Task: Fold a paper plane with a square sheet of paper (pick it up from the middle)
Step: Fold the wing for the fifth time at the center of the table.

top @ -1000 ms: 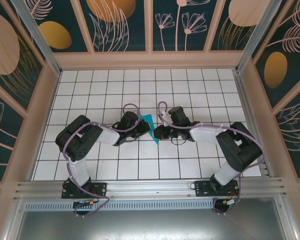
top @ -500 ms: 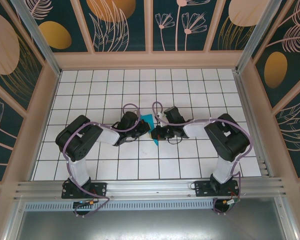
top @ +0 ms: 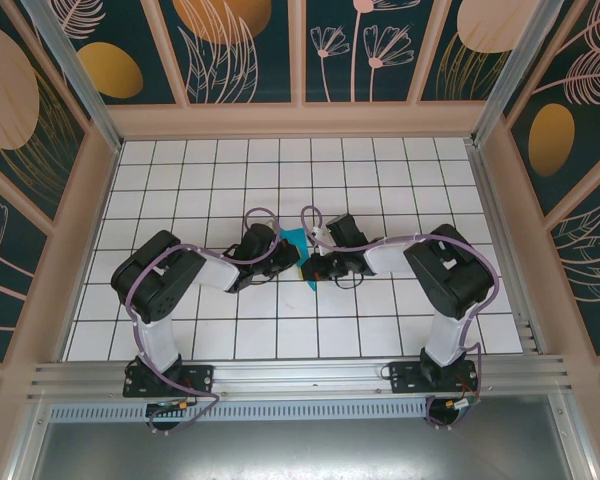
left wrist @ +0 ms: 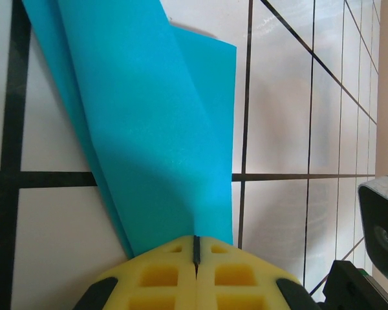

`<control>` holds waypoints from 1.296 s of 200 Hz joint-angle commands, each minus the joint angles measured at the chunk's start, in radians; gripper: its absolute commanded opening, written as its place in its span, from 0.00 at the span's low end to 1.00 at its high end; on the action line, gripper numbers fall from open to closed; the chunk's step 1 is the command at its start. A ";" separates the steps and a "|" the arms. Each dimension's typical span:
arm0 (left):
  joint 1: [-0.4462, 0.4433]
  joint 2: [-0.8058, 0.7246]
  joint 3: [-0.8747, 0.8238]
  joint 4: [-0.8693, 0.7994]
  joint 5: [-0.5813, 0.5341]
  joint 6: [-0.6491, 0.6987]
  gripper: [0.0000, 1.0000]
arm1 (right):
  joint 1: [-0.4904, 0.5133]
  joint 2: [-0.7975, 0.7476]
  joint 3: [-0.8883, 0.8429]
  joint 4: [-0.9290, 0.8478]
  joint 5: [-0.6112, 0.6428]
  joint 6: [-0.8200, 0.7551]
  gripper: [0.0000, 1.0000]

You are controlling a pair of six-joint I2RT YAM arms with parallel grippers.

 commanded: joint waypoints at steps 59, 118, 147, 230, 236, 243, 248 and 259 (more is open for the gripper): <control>-0.001 0.042 -0.033 -0.233 -0.112 -0.025 0.00 | 0.034 -0.097 -0.142 -0.148 -0.002 -0.065 0.03; -0.001 0.056 0.002 -0.287 -0.104 0.031 0.00 | 0.035 -0.136 -0.180 -0.150 0.047 -0.041 0.03; 0.005 0.046 0.050 -0.336 -0.109 0.106 0.00 | 0.033 -0.126 -0.176 -0.156 0.060 -0.045 0.03; 0.167 0.058 0.131 -0.397 -0.115 0.277 0.00 | 0.018 -0.119 -0.183 -0.162 0.074 -0.056 0.03; 0.179 0.055 0.139 -0.409 -0.119 0.286 0.00 | 0.017 -0.120 -0.182 -0.159 0.074 -0.059 0.03; 0.192 0.047 0.150 -0.425 -0.127 0.296 0.00 | 0.016 -0.123 -0.182 -0.159 0.073 -0.061 0.03; 0.200 0.040 0.161 -0.436 -0.132 0.302 0.00 | 0.016 -0.122 -0.180 -0.157 0.072 -0.064 0.03; 0.218 0.023 0.185 -0.459 -0.140 0.316 0.00 | 0.016 -0.118 -0.175 -0.152 0.069 -0.069 0.03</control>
